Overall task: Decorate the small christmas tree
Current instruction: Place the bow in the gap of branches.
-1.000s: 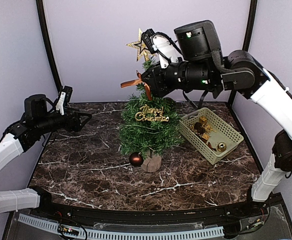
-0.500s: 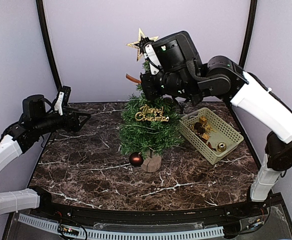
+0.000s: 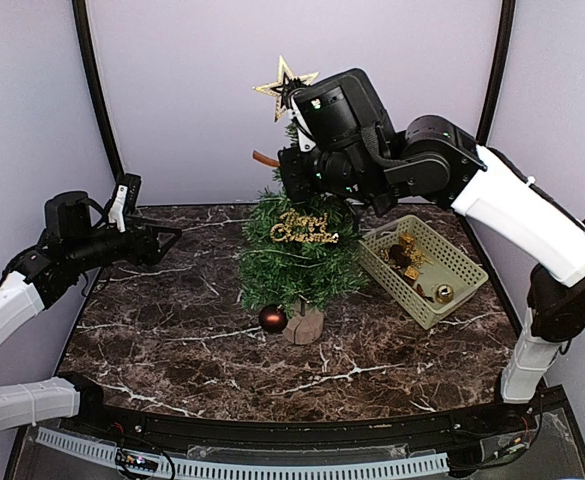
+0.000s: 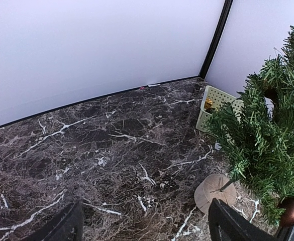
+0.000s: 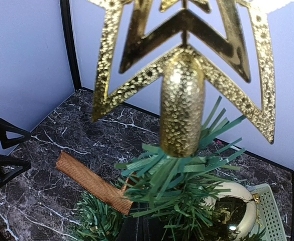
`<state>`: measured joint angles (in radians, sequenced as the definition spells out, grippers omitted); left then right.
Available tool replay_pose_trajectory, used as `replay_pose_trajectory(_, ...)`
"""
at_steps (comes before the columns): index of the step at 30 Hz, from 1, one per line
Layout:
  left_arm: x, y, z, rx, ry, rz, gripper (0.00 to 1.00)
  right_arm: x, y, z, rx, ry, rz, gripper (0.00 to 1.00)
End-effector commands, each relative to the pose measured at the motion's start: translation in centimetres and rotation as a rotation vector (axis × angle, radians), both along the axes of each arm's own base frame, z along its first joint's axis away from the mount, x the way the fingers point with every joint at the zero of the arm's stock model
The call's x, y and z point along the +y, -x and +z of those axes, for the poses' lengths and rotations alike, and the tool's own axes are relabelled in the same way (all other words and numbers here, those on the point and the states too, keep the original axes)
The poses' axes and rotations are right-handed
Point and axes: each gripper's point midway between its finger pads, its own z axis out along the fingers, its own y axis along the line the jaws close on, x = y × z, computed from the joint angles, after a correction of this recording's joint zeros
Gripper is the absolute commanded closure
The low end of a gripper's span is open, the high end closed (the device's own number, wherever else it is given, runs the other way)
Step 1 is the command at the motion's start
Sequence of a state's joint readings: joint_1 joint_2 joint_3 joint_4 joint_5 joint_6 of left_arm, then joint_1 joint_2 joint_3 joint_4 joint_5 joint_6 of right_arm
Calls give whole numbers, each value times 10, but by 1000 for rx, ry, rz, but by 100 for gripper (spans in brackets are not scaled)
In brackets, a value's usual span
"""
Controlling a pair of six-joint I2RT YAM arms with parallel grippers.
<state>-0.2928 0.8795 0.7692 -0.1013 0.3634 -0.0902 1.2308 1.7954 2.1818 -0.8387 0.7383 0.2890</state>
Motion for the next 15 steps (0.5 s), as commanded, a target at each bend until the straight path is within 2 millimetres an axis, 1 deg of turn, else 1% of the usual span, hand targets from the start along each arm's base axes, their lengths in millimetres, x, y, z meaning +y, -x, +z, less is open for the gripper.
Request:
replay_pose_trajectory(1,-3,5,5,-17,17,-20,12,1,1,1,-6,-18,-25,100)
replay_pose_trajectory(8,-4,7,6,-21,24,-29,12,3,1,-10,12,-5,-29,100)
replay_pose_trajectory(13,-5,7,6,-19,28,-32,12,0,2,-14,32,-11,-36,100)
replay_pose_trajectory(15,-5,7,6,-17,28,-33,12,0,4,-12,38,-27,-23,97)
